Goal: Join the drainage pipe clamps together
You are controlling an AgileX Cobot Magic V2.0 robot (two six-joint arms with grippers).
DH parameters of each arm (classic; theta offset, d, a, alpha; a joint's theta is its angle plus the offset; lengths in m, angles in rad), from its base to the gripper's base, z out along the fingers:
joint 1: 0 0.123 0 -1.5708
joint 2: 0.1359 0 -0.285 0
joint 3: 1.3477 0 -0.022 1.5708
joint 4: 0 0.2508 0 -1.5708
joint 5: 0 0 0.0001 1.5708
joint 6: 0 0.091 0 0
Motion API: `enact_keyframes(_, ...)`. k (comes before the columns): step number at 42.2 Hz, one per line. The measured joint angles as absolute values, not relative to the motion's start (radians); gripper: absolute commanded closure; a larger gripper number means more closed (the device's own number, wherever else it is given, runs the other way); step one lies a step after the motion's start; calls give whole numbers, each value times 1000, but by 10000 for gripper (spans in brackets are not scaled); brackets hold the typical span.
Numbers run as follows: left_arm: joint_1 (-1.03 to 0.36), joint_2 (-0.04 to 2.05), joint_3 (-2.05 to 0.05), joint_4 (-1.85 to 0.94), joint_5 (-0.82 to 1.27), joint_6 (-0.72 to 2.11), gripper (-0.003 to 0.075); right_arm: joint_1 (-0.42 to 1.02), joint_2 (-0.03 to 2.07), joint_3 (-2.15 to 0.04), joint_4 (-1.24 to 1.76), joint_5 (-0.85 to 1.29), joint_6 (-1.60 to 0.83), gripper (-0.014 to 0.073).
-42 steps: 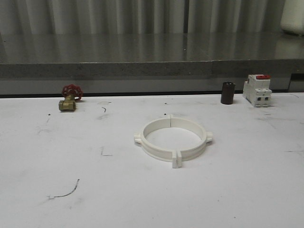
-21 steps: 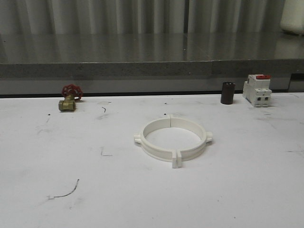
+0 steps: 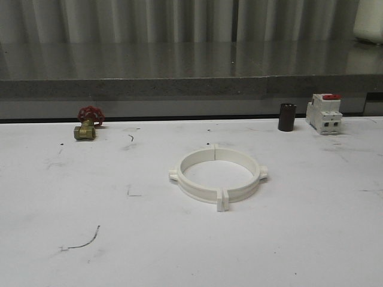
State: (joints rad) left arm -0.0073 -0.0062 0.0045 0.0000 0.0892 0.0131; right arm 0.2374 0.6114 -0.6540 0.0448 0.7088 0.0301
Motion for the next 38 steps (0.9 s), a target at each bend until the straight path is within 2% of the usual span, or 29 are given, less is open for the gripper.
enact_keyframes(29,-5,-6,5,0,89,13,741,237,607,-654,41,709,32,662)
enact_keyframes(38,-5,-6,5,0,89,13,741,149,458,-559,34,626,25,660)
